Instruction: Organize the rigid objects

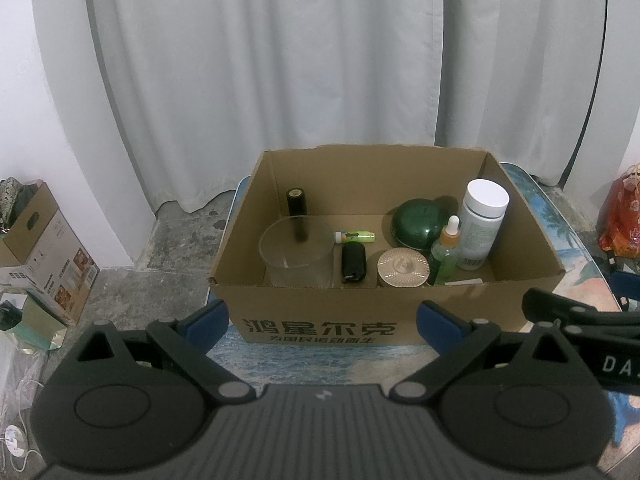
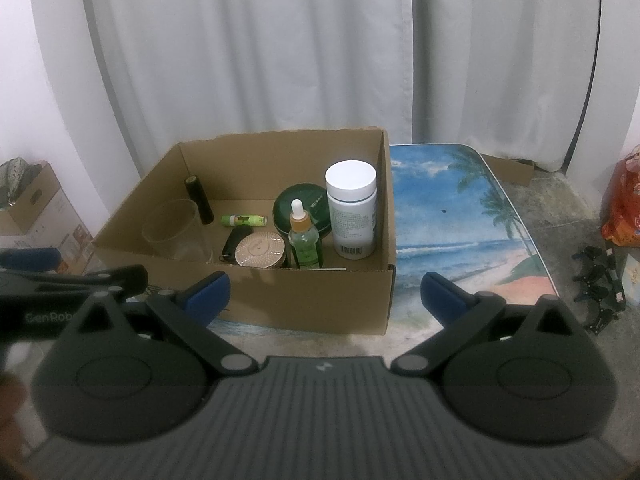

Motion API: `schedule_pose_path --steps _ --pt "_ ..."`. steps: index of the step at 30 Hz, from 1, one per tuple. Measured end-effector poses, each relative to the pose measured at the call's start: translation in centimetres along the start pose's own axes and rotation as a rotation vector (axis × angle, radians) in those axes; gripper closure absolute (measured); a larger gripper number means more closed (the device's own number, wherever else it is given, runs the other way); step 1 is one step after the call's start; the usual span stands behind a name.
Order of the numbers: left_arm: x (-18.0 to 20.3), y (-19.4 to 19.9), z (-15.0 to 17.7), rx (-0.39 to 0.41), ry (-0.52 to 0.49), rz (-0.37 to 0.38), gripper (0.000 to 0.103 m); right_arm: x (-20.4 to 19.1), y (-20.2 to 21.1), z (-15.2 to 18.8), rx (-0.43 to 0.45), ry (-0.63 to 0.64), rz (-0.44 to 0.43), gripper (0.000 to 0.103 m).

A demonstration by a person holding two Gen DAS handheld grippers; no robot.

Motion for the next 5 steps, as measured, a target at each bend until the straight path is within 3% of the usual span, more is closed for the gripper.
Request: schedule_pose_path --steps 5 --pt "0.09 0.01 -0.05 0.002 -0.001 -0.001 0.003 0.02 -0.04 0.04 0.001 0.001 0.0 0.001"
Point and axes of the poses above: each gripper's, at about its wrist camera, not at the fingertips, and y roughly against the way its jaws point, x to its right, z to its underside, the point moved 6 cm from there along -y, roughly the way its jaws point, and after that the axes turned 14 degrees about -y, right-handed, at the moved point
